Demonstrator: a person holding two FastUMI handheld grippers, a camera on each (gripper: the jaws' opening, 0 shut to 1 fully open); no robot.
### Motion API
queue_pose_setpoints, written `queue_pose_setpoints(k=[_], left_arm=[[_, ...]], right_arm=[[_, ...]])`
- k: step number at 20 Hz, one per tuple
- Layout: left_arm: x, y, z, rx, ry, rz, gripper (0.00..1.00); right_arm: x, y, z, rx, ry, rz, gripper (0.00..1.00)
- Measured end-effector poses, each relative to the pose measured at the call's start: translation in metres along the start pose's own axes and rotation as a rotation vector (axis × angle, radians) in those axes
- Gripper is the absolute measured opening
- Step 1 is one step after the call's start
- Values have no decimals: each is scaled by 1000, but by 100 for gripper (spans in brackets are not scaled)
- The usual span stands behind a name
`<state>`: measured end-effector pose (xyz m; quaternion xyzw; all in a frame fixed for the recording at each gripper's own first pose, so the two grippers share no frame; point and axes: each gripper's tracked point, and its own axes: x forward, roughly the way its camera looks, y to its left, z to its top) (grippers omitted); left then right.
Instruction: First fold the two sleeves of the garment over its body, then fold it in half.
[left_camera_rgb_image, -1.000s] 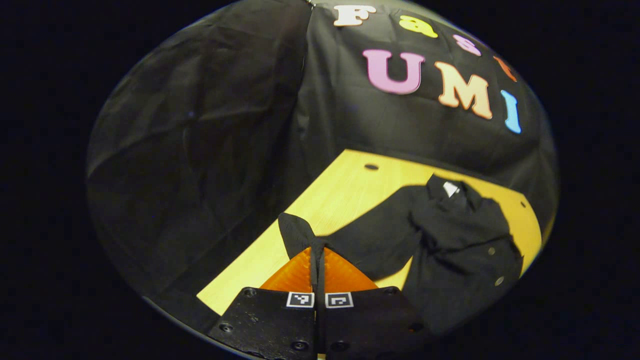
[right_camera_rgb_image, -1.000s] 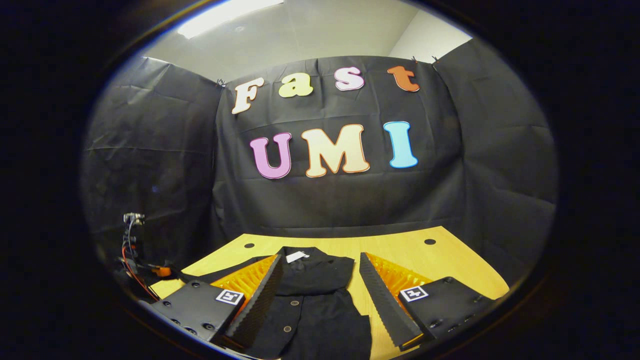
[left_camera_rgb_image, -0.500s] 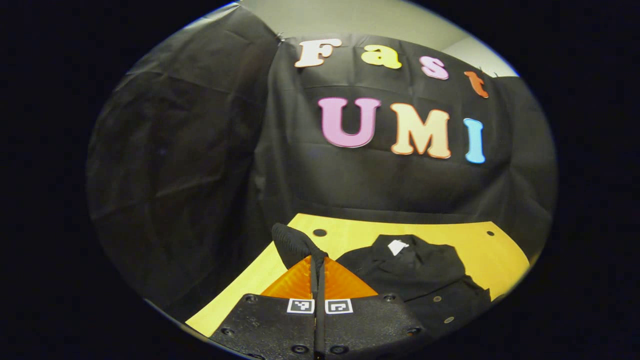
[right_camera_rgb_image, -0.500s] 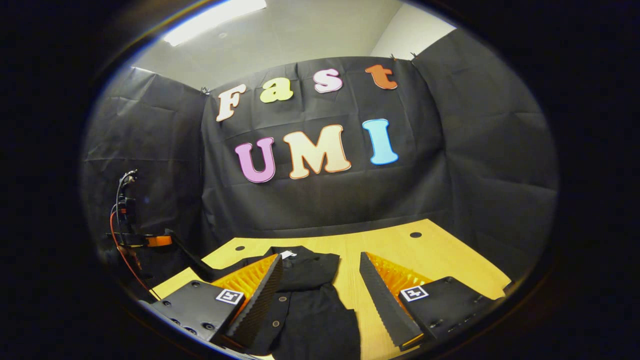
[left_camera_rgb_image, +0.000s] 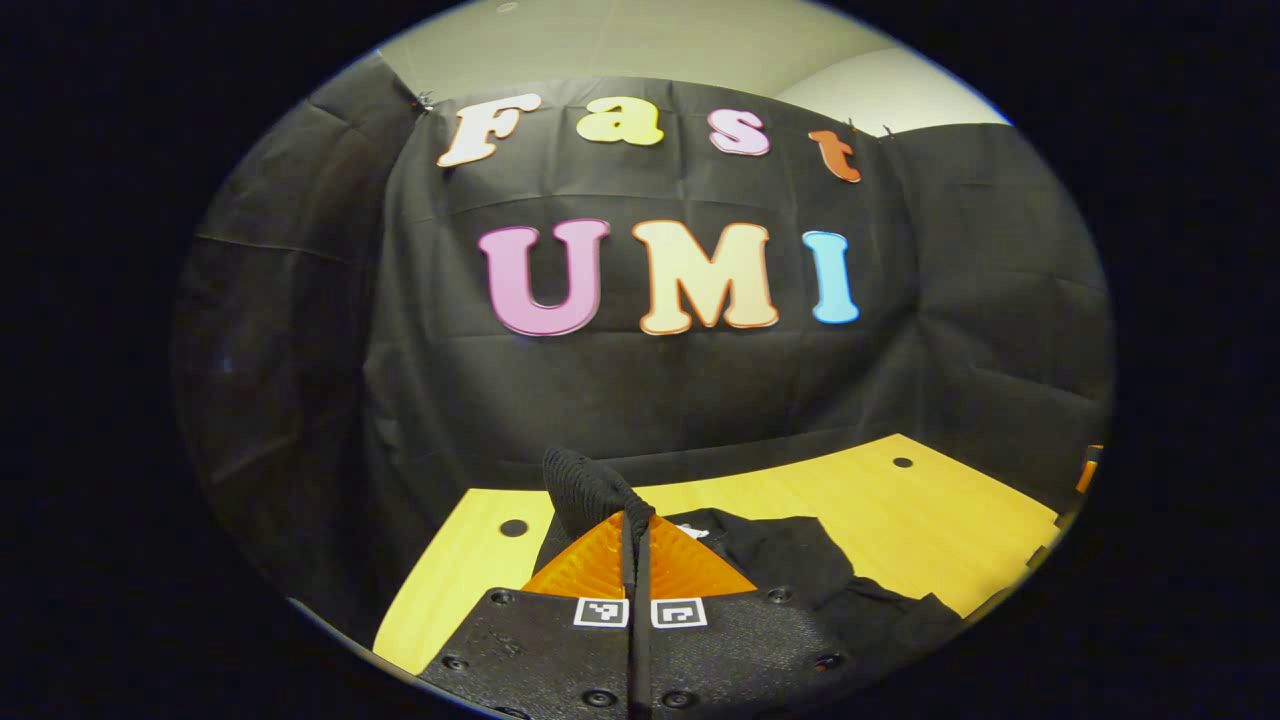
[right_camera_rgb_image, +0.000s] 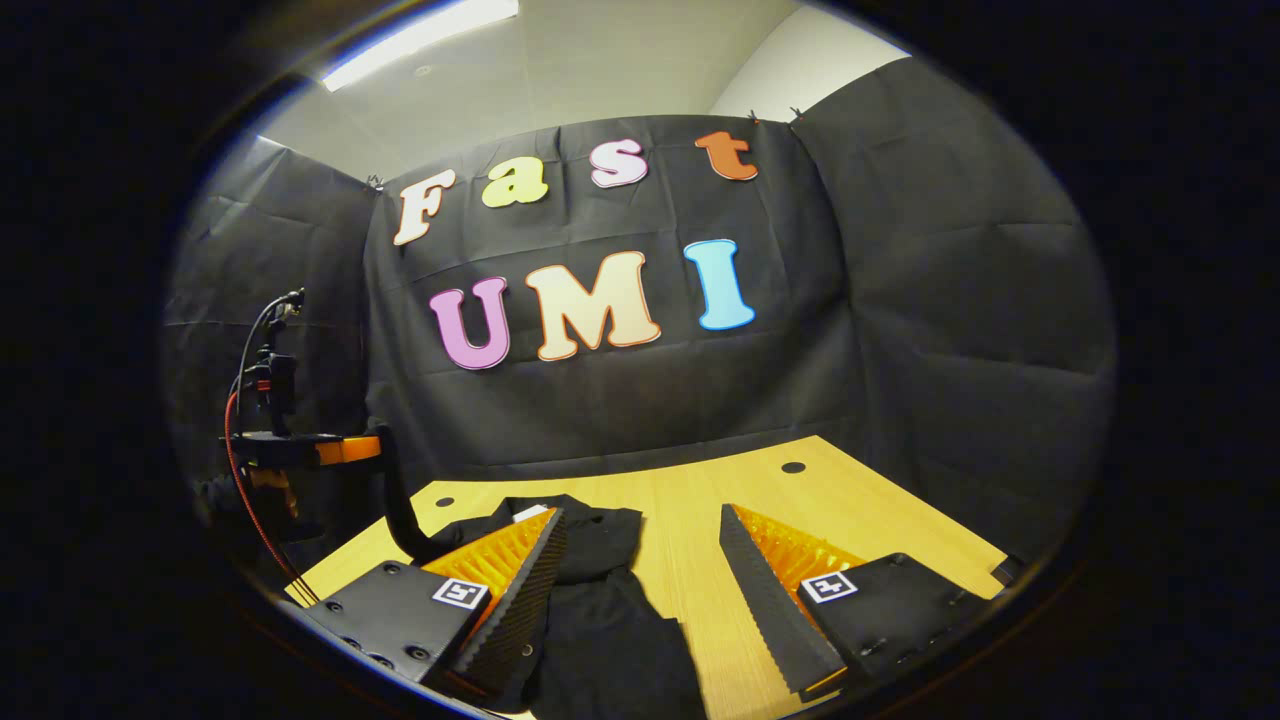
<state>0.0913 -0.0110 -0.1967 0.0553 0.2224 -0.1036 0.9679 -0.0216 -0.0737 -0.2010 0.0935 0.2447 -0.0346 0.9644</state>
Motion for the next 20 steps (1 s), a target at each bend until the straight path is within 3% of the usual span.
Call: queue_pose_setpoints(k=[5, 8, 13, 18, 19, 20], left_arm=[[44, -58, -11, 38, 47, -133, 0], [70, -90, -30, 47, 99, -192, 0], [98, -126, -70, 90, 222, -231, 0], [113, -146, -88, 143, 256, -258, 0], [115, -156, -90, 127, 255, -299, 1], [117, -162, -82, 113, 233, -312, 31]], right_arm=[[-3, -23, 0, 27, 5, -88, 94], [-3, -33, 1, 31, 15, -130, 97], [-4, -44, -1, 33, 32, -178, 97], [8, -45, -4, 13, 58, -196, 97], [11, -44, -3, 8, 60, -196, 97], [15, -41, -2, 2, 61, -196, 97]])
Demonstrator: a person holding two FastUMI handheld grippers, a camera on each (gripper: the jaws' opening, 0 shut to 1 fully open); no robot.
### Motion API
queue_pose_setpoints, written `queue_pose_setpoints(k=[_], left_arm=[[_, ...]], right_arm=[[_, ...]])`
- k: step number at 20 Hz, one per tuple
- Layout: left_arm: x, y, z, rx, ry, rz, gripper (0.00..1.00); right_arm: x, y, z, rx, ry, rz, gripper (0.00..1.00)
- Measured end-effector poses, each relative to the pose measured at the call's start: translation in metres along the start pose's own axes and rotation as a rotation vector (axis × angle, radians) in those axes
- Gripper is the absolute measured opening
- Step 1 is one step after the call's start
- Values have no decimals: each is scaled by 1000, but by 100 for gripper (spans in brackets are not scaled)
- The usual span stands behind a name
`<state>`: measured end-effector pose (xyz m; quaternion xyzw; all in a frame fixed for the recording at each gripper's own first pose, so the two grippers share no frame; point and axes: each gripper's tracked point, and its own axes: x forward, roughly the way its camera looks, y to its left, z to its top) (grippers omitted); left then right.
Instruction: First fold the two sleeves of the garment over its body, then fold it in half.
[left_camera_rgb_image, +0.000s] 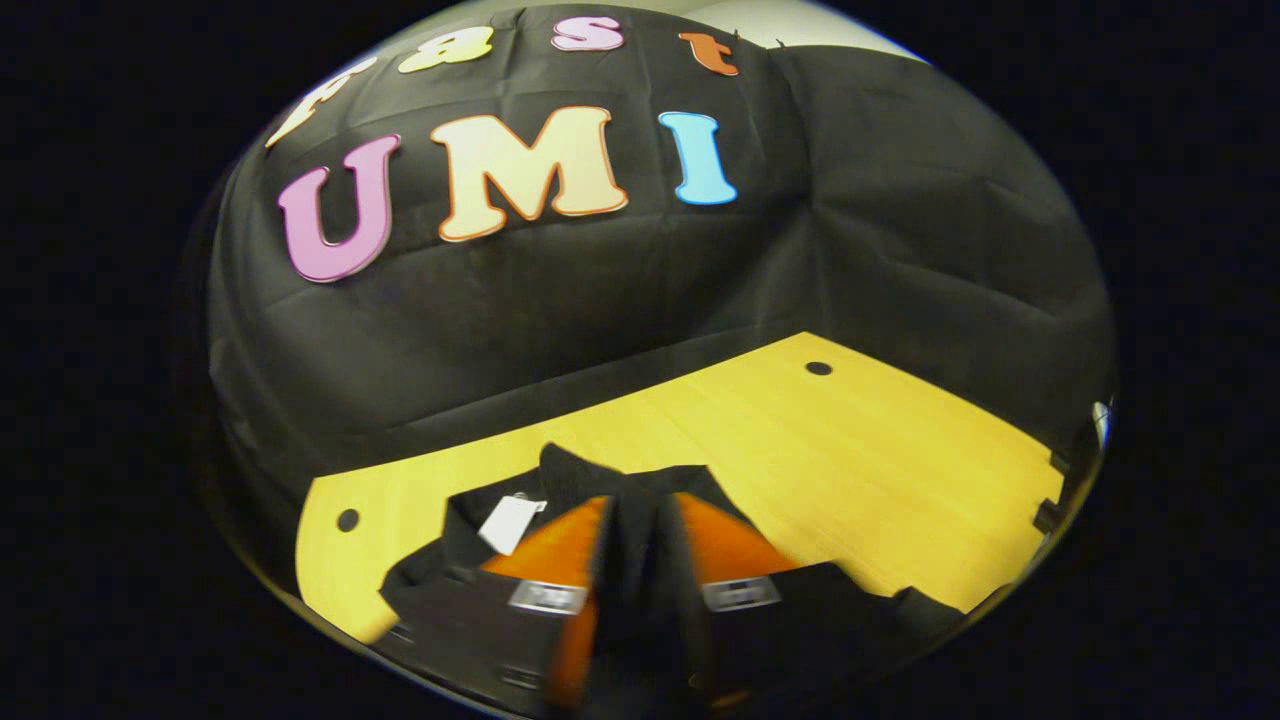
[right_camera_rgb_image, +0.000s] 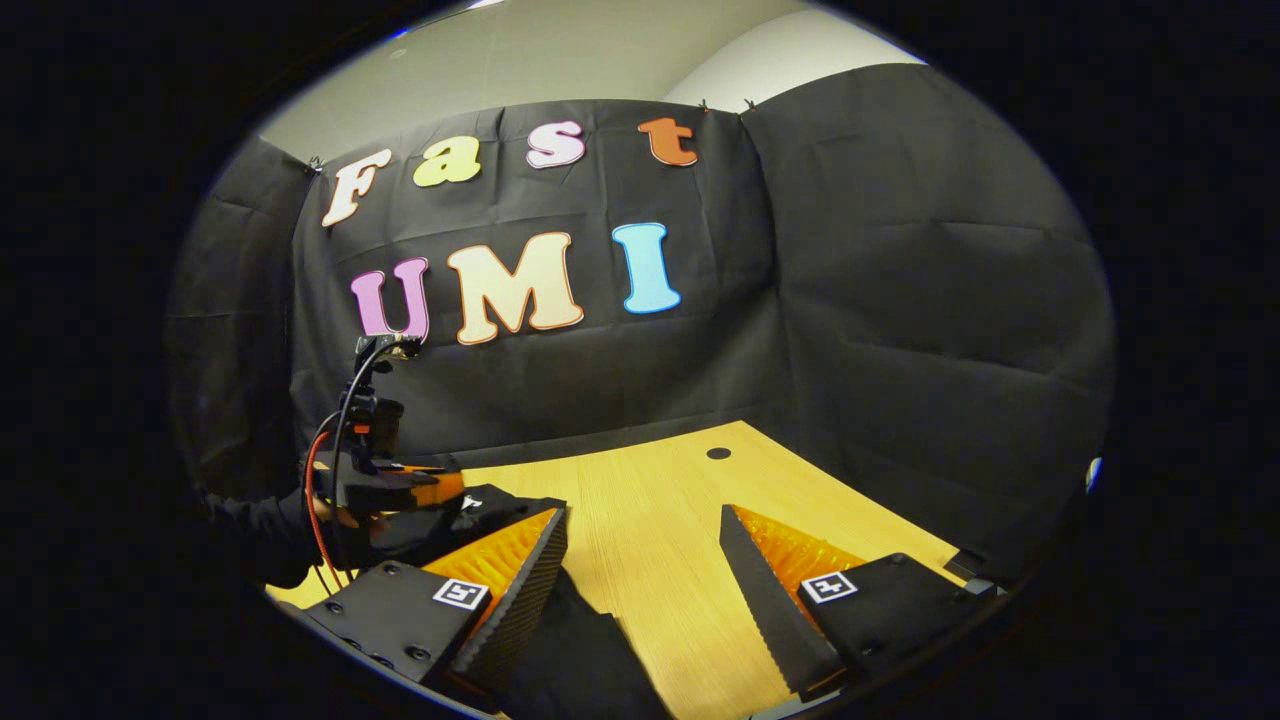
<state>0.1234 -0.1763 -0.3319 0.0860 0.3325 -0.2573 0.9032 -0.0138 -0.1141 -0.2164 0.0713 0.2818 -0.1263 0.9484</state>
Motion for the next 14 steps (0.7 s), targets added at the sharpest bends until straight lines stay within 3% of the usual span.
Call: queue_pose_setpoints(k=[2, 5, 10, 14], left_arm=[[-14, 4, 9, -7, -53, 3, 91], [-58, 16, 25, -29, -125, 44, 94], [-156, 64, 13, -108, -184, 240, 93], [-229, 95, -29, -118, -157, 393, 93]], right_arm=[[7, 4, -1, -19, 10, -1, 97], [10, 13, 0, -60, 6, 24, 97], [1, 31, -10, -120, 19, 175, 97], [-10, 37, -26, -133, 37, 250, 97]])
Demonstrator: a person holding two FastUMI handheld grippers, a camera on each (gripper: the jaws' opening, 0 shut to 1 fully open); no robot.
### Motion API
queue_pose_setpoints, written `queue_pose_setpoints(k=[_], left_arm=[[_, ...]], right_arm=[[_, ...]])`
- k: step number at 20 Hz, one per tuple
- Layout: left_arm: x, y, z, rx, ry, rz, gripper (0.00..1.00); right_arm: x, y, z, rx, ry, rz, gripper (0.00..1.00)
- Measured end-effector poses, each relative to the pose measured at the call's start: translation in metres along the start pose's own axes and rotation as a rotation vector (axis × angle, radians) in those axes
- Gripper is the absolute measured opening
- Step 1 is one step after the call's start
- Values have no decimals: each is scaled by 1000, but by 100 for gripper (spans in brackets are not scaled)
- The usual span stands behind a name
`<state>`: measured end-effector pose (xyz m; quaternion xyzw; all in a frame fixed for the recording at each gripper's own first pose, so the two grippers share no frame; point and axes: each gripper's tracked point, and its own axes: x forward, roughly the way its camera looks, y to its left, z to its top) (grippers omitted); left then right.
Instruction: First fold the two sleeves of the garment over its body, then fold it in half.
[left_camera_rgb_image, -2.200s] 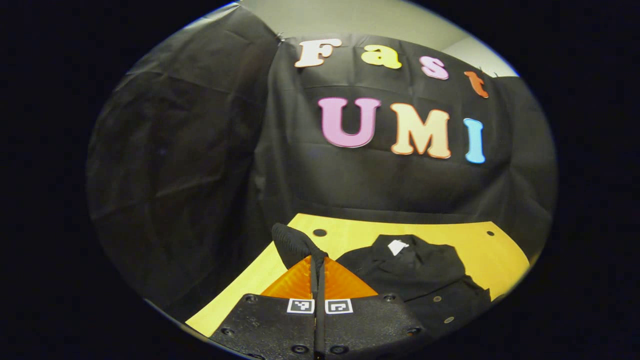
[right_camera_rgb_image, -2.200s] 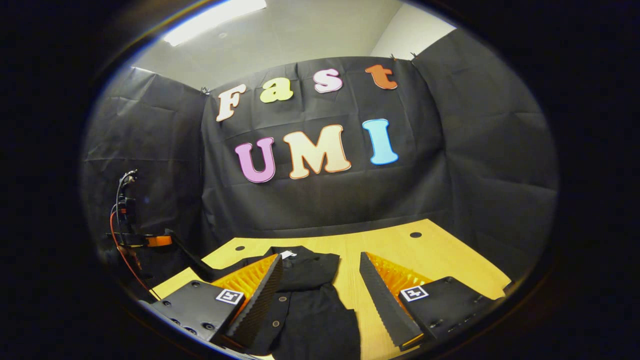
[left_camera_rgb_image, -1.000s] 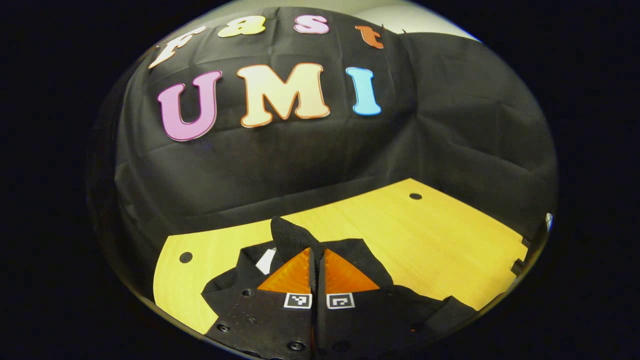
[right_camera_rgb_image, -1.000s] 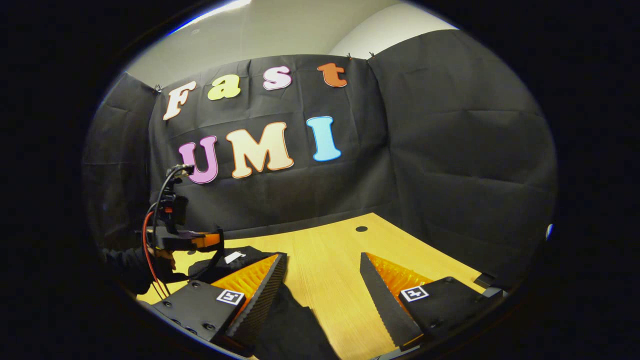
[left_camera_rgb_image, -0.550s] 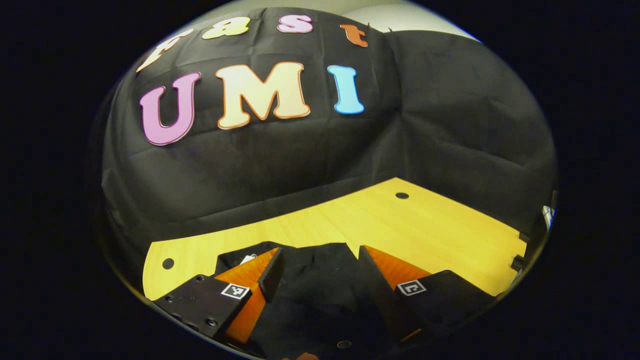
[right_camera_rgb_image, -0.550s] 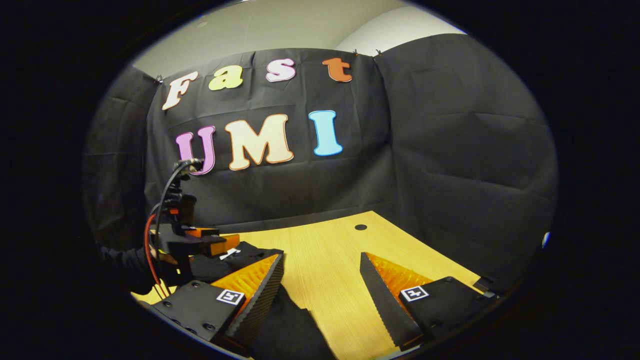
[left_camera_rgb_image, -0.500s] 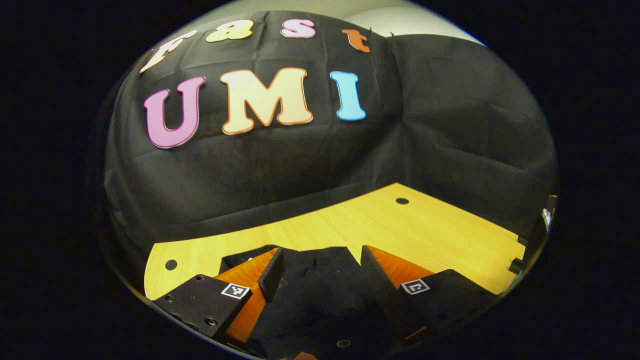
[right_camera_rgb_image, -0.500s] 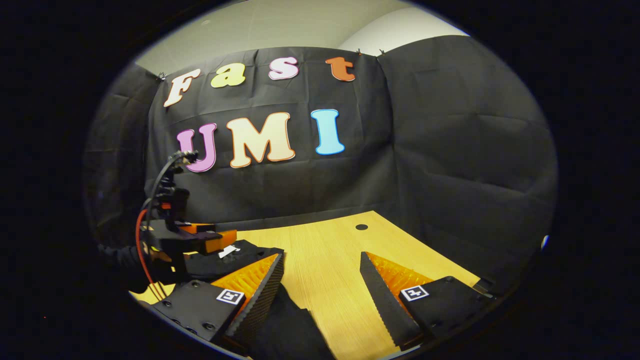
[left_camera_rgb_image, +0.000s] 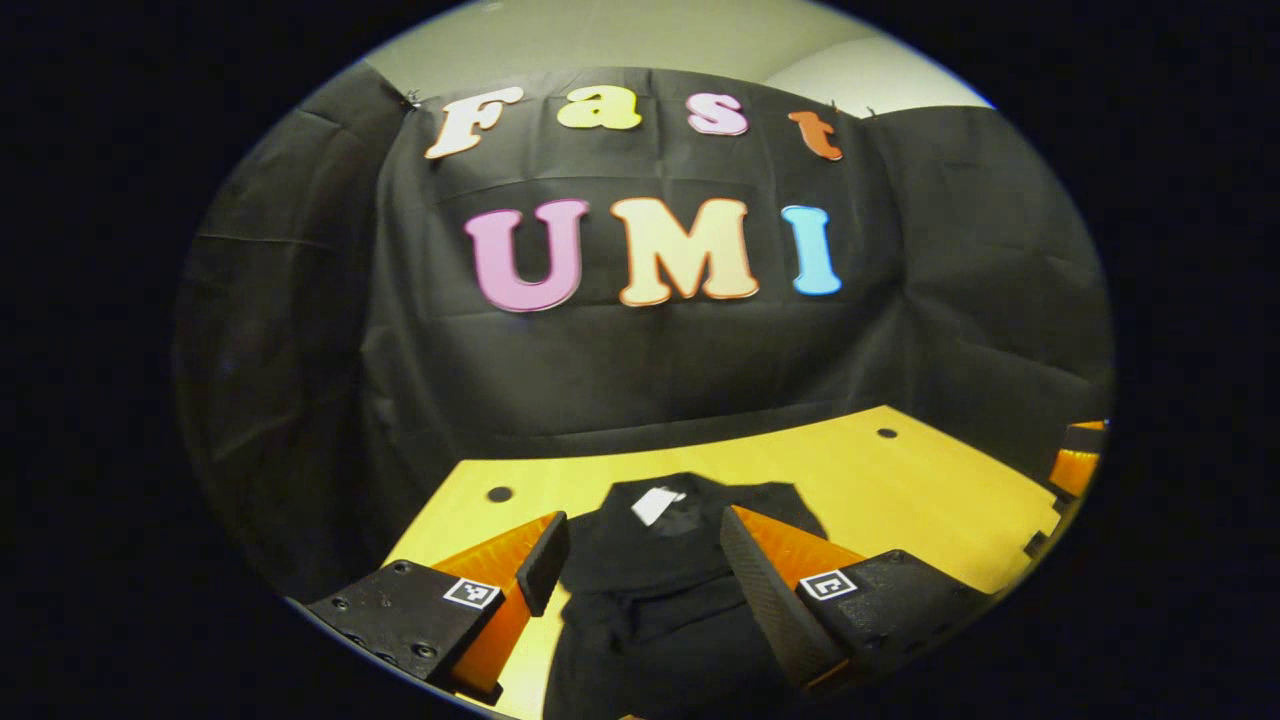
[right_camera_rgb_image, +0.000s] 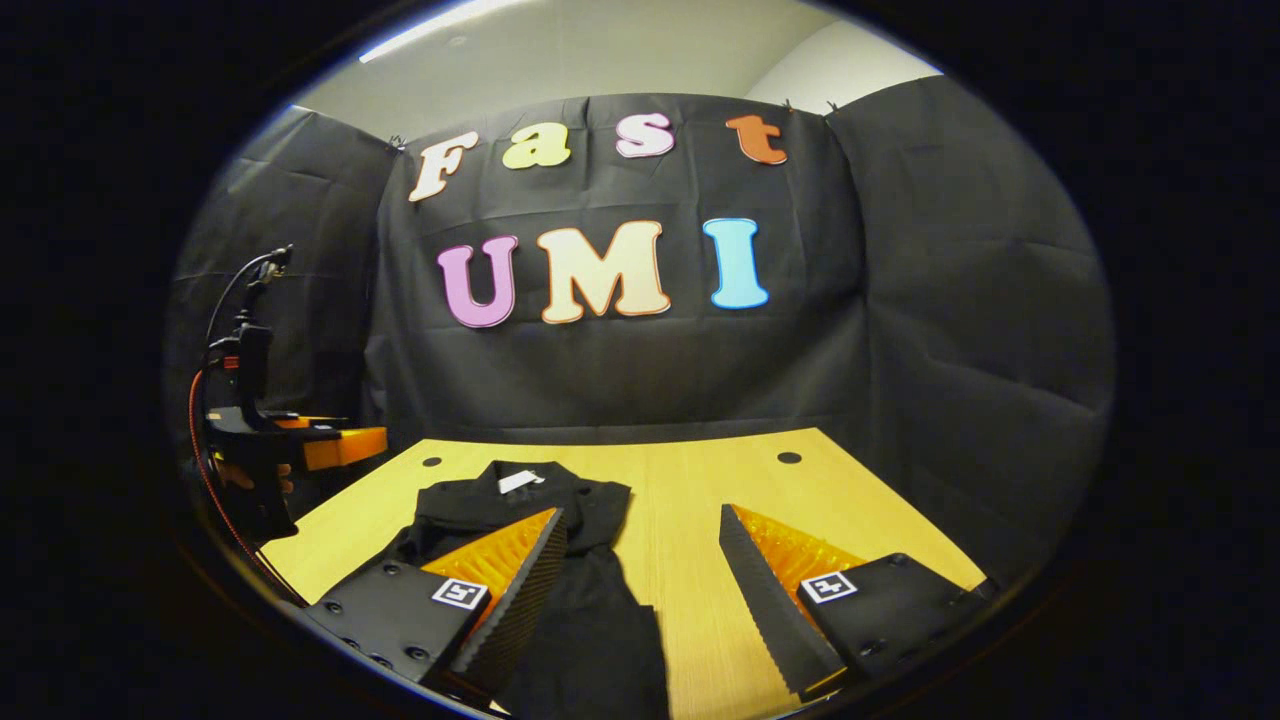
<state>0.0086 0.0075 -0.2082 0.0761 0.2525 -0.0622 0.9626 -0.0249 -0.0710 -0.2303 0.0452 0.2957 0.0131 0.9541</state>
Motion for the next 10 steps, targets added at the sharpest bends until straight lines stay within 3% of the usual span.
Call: queue_pose_setpoints(k=[2, 4, 10], left_arm=[[-26, 18, -19, -2, 32, 50, 93], [-49, 30, -42, -12, 74, 89, 93], [-92, 42, -124, -49, 230, 142, 93]], right_arm=[[-5, 0, -9, -8, 18, 19, 94], [-11, 1, -23, -23, 45, 36, 98], [-25, 1, -77, -78, 162, 62, 94]])
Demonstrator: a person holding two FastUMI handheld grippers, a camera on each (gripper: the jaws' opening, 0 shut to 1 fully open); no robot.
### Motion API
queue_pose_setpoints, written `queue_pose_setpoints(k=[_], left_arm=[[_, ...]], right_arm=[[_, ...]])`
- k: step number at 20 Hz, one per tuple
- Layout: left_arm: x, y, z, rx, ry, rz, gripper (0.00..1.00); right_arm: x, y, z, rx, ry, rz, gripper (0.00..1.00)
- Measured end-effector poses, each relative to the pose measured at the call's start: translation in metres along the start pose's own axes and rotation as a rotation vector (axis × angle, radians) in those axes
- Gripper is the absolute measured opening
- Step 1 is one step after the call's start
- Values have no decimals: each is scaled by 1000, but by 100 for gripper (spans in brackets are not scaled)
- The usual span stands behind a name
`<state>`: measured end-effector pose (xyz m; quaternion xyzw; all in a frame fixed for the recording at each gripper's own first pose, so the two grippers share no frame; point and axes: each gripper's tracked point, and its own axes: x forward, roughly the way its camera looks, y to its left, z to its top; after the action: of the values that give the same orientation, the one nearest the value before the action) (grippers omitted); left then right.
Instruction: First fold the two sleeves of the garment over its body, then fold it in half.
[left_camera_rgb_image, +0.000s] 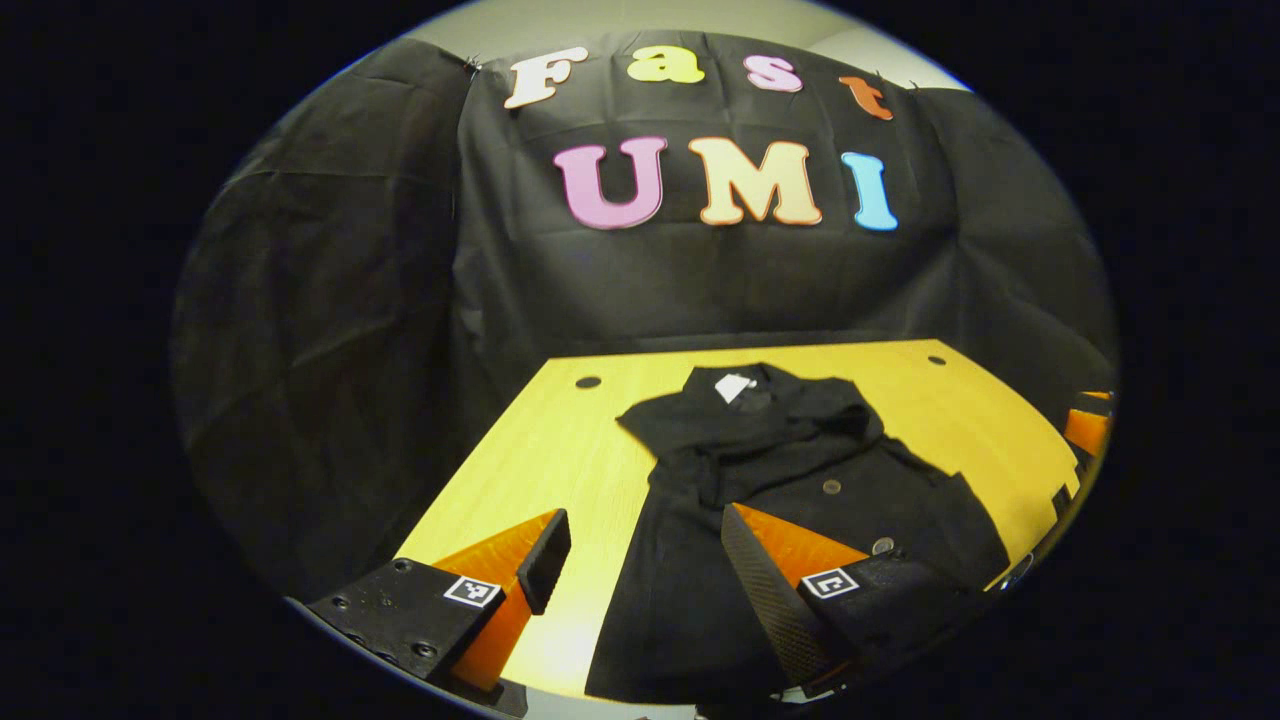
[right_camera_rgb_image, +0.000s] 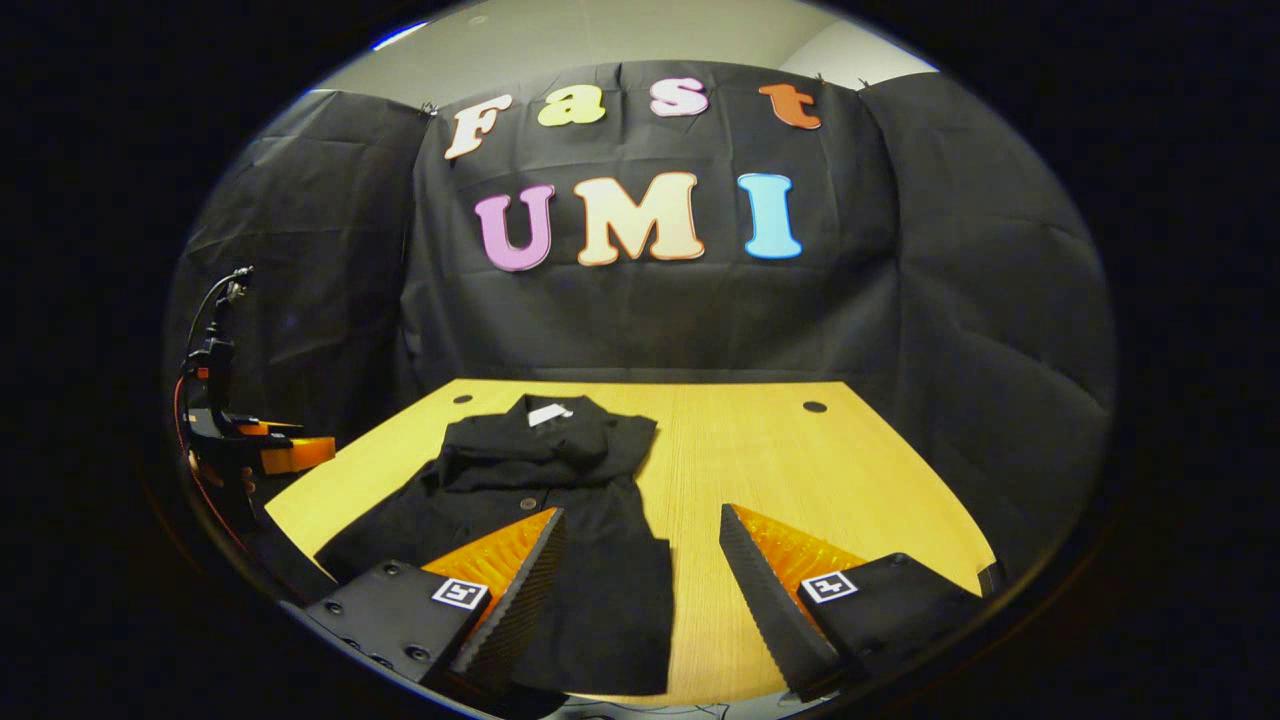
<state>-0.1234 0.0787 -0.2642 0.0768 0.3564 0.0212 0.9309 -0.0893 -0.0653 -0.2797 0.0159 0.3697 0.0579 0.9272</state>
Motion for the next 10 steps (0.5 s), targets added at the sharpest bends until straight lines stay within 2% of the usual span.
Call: queue_pose_setpoints(k=[2, 4, 5, 6, 10], left_arm=[[-5, 3, -29, -2, 58, 6, 93], [-9, 7, -57, -8, 120, 15, 93], [-11, 8, -72, -9, 159, 15, 93], [-12, 8, -87, -11, 200, 14, 94], [-14, 13, -123, -24, 279, 21, 95]], right_arm=[[-1, 0, -26, -16, 61, -3, 98], [-1, -1, -55, -24, 128, -4, 98], [-2, 0, -69, -26, 156, -4, 94], [-2, 0, -81, -32, 181, -7, 98], [-3, 2, -125, -54, 286, -15, 98]])
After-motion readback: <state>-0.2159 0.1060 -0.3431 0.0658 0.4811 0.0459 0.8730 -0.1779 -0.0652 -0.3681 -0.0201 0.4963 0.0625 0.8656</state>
